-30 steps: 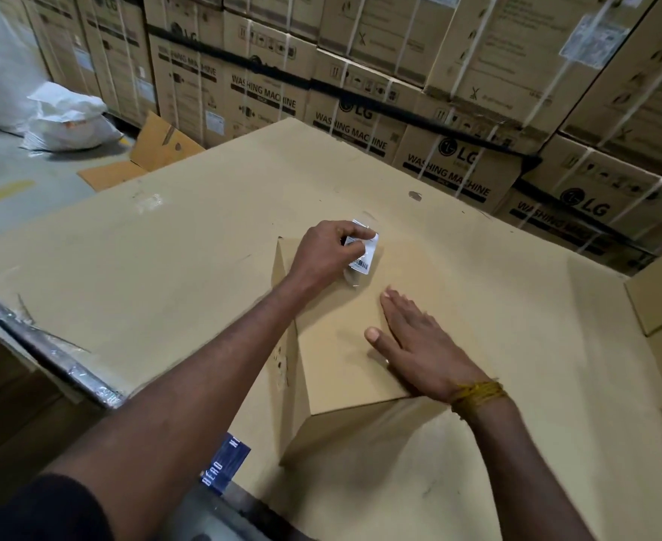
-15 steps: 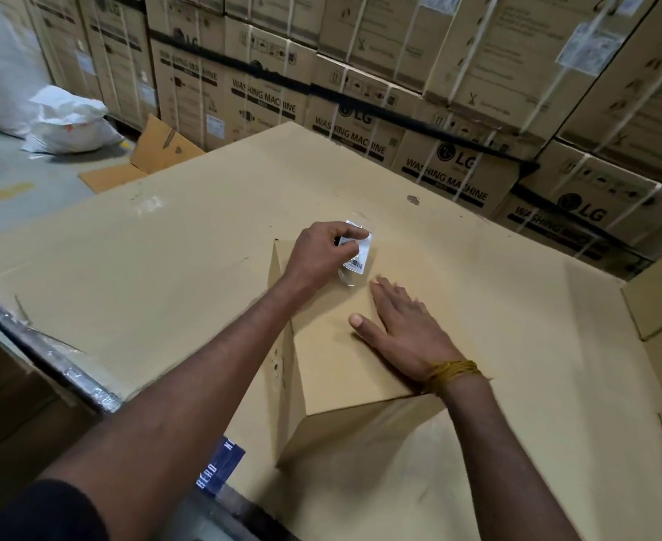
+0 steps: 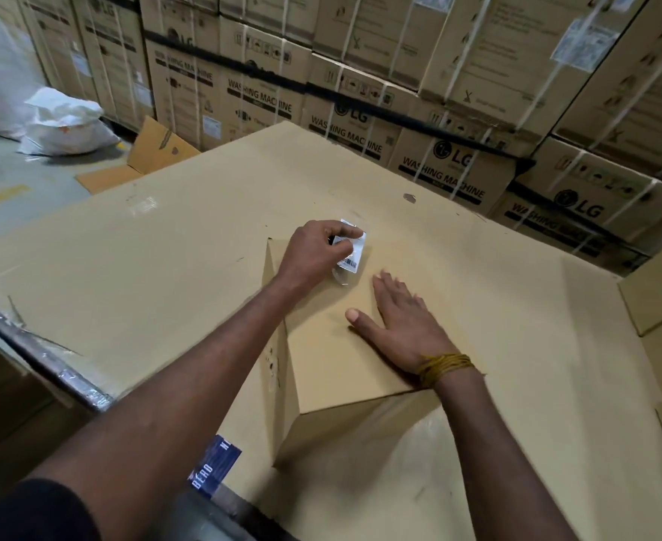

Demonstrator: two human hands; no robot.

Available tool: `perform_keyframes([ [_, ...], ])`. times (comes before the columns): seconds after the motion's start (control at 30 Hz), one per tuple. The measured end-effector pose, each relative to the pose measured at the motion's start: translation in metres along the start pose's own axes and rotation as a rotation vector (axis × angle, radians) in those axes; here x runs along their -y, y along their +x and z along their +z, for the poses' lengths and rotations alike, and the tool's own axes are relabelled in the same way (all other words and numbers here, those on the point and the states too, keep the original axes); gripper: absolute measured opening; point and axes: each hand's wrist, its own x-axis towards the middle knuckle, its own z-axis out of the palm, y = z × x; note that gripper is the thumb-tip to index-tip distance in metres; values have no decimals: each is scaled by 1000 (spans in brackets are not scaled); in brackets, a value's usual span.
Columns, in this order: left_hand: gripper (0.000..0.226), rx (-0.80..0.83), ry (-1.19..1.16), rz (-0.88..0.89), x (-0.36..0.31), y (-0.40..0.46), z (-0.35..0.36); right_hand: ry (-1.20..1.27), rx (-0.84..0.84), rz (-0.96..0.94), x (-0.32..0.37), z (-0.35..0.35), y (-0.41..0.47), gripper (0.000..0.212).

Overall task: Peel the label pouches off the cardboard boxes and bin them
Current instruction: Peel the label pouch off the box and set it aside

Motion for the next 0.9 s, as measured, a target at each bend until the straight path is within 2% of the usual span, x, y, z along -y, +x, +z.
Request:
perform_keyframes([
  [0.13,32,-13,-5,2,1,-2,-2,-4,12,-123,19,14,-22,97],
  [0.23,32,-15,3,3,1,-2,-2,-3,72,-223,7,17,-59,95],
  [0.33,32,-6,31,7,-1,-1,-2,-17,113,-147,-11,2,-44,89],
  [0.4,32,1,32,4,-1,0,0,-3,83,-66,-9,-3,-21,84],
  [0.47,33,-1,24,-1,0,0,0,-3,45,-31,1,-3,-9,88],
  [0.7,32,-17,1,-15,-1,-3,-2,-49,88,-159,-9,9,-74,98],
  [0.8,32,-12,25,-7,-1,-1,-1,-71,125,-118,-18,-2,-66,88],
  [0.9,32,-5,51,4,0,2,1,-44,79,-50,-5,-2,-35,88],
])
